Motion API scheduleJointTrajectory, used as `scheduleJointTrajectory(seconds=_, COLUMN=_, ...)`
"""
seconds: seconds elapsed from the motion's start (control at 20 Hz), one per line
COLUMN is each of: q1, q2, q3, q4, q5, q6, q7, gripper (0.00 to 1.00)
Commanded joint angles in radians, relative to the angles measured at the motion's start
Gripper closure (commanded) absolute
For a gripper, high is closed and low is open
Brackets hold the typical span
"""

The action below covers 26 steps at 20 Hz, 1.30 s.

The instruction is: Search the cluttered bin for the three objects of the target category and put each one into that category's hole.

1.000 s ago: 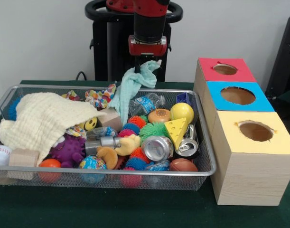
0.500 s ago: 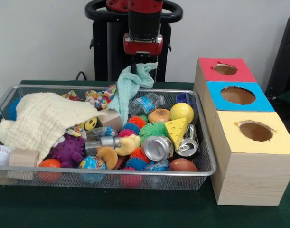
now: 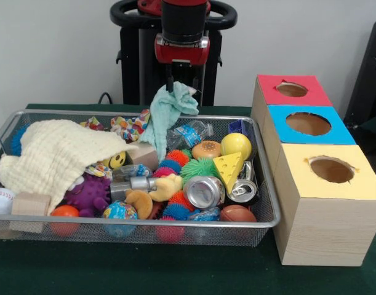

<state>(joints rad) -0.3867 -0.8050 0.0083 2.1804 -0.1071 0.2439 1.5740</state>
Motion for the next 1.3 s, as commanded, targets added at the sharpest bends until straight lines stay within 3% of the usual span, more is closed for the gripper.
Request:
scheduleJointTrajectory(seconds=0.05, q1=0.019, q2=-0.019, q3=0.081, q4=-0.164, q5=0.08, q6=0.141, q7=0.138, gripper=0.0)
scheduleJointTrajectory(seconds=0.2, q1=0.022, q2=-0.029, q3=0.082, q4=-0.162, q5=0.087, q6=0.139, q7=0.137, gripper=0.0)
scheduleJointTrajectory(seconds=0.6, q1=-0.024, q2=0.081, q3=0.134, q4=-0.211, q5=0.096, q6=0.012, q7=0.132, gripper=0.0)
scheduleJointTrajectory(seconds=1.3, q1=-0.003, q2=0.17, q3=0.129, q4=-0.329, q5=0.14, q6=0.032, q7=0.157, gripper=0.0)
